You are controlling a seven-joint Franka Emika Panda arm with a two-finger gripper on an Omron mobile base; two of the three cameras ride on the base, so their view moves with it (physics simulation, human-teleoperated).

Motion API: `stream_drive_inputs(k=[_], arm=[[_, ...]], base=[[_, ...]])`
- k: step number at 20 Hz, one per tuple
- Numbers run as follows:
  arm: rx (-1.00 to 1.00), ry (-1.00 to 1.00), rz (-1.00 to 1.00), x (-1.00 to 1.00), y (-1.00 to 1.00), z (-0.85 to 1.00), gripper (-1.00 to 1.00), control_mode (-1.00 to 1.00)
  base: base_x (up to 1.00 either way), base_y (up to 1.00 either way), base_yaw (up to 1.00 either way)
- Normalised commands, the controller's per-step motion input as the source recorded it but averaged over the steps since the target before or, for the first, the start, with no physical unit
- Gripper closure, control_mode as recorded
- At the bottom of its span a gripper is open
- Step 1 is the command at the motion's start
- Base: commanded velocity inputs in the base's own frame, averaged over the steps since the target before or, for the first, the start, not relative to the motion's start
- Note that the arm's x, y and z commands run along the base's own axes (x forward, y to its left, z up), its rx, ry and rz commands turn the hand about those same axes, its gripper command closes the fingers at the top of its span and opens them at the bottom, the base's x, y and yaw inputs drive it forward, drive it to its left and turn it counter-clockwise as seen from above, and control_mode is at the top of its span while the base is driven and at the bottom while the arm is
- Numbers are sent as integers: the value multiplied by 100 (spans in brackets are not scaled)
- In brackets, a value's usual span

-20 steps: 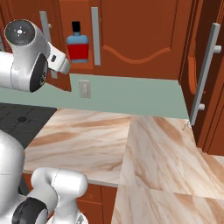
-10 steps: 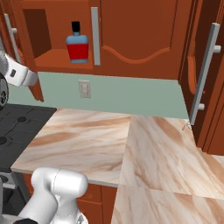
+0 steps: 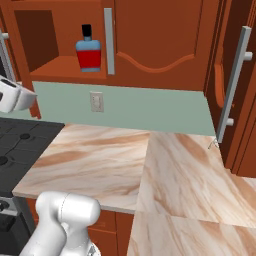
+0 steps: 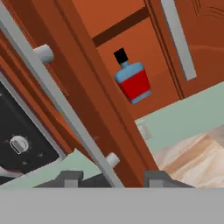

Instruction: Open the cabinet directly in front. Then move the liquor and the mug to the dining counter with the candle on it.

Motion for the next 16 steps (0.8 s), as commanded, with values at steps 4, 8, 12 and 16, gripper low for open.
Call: stream_drive_inputs(k=[4, 8, 12, 16], arm=[[9, -9, -1, -95, -73, 39, -100, -100], [34, 0, 0, -73, -56, 38, -100, -100], [41, 3, 0, -27, -25, 13, -100, -100], [37, 6, 0, 9, 0, 0, -100, -100]], base=[[0, 0, 0], [0, 0, 0], [0, 0, 0], [0, 0, 0]])
